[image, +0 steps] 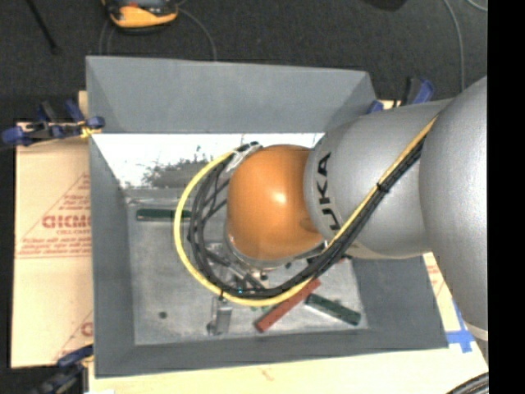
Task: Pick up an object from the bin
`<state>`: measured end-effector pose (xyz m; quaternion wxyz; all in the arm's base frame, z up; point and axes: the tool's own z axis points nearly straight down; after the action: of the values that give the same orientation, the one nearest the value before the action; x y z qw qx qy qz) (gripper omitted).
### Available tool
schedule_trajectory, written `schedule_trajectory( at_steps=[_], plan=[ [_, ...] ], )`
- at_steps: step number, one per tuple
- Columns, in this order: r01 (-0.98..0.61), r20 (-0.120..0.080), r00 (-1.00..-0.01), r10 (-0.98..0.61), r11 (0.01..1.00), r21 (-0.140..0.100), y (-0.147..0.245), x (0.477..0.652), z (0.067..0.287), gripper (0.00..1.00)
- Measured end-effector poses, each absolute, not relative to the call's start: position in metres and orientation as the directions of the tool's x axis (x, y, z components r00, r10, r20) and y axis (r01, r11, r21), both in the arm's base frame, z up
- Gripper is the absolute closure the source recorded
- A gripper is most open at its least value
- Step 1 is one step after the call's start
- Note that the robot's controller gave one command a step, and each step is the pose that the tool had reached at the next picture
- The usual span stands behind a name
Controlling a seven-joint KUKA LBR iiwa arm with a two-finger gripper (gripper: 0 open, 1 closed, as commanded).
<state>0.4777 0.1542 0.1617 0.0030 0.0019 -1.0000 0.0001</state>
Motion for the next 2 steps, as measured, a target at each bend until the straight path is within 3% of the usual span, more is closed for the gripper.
schedule_trajectory(
  at_steps=[1,2],
  plan=[
    [0.0,-0.002,-1.0,0.0,1.0,0.001,0.154,0.48,0.166,0.0],
    [0.05,-0.008,-0.999,0.05,0.999,0.004,0.157,0.485,0.113,0.0]
  ],
)
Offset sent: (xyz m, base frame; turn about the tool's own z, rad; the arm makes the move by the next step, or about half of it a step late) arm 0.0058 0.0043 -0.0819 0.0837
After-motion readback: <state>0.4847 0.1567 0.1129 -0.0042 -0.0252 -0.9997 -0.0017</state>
